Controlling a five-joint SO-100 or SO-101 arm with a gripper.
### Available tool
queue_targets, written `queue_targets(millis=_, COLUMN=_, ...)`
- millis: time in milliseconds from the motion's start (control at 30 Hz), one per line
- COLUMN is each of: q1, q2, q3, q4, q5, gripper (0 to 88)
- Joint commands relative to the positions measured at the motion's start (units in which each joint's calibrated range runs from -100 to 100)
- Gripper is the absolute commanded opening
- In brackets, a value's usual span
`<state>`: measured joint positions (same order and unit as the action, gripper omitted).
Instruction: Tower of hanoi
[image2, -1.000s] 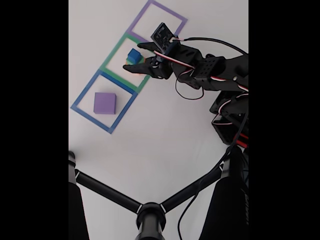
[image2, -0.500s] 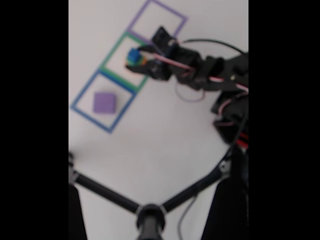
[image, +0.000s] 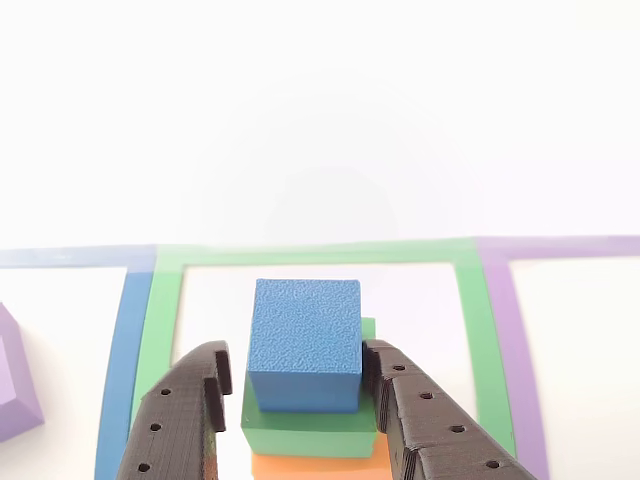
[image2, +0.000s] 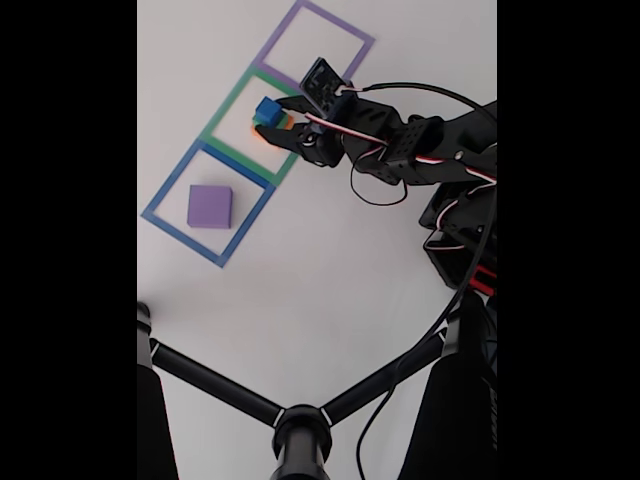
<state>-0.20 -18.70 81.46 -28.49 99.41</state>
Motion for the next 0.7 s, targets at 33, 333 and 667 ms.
queue_targets(millis=33, q1=-0.8, q2=-0.2, q3=-0.6, q4=-1.8, q5=0.6, gripper=8.9)
queue_targets(millis=333, q1=-1.0, q2=-0.2, q3=-0.8, q4=-1.9, q5=0.6, gripper=5.1)
queue_targets(millis=667, q1=-1.5, q2=-0.9, q3=-1.6, q4=-1.6, q5=0.6, gripper=4.6)
